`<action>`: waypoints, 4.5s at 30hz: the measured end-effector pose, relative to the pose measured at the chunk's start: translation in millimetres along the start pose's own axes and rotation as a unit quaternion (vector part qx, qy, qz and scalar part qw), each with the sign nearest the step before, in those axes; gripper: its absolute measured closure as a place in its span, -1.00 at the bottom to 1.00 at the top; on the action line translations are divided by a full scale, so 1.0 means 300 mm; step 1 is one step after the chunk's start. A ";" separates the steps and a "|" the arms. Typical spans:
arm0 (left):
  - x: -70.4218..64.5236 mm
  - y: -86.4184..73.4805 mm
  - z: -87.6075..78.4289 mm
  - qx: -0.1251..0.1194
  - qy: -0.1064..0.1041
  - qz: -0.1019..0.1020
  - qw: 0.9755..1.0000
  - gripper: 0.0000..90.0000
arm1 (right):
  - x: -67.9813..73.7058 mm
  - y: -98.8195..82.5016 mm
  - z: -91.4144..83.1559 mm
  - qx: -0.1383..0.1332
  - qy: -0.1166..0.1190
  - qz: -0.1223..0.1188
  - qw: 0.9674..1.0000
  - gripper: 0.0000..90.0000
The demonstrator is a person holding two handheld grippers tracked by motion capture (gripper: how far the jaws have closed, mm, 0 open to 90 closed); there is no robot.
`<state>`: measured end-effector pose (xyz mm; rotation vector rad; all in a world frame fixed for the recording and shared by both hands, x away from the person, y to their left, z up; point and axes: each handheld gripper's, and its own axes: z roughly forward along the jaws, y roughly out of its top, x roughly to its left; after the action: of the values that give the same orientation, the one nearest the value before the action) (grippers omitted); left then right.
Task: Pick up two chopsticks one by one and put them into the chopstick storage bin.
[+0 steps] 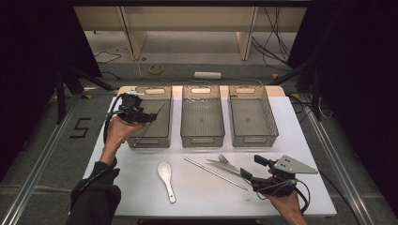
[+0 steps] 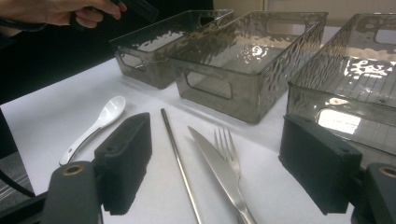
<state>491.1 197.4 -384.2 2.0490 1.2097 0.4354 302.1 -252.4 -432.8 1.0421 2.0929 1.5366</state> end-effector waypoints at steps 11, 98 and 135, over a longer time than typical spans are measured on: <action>-0.175 -0.004 -0.054 0.000 -0.063 0.076 0.995 -0.48 | 0.003 0.003 -0.001 -0.002 0.002 -0.001 1.000 -0.42; -0.634 -0.113 0.301 0.244 -0.186 0.387 0.870 0.19 | -0.001 -0.006 0.004 0.009 0.007 0.003 1.000 -0.42; -0.687 -0.201 0.211 0.252 -0.209 0.477 0.816 0.86 | -0.002 -0.003 0.002 0.016 -0.002 0.000 1.000 -0.42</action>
<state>387.2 13.4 -458.0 2.9270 -0.0818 0.0675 302.6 -252.4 -433.8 1.0556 2.1208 1.5053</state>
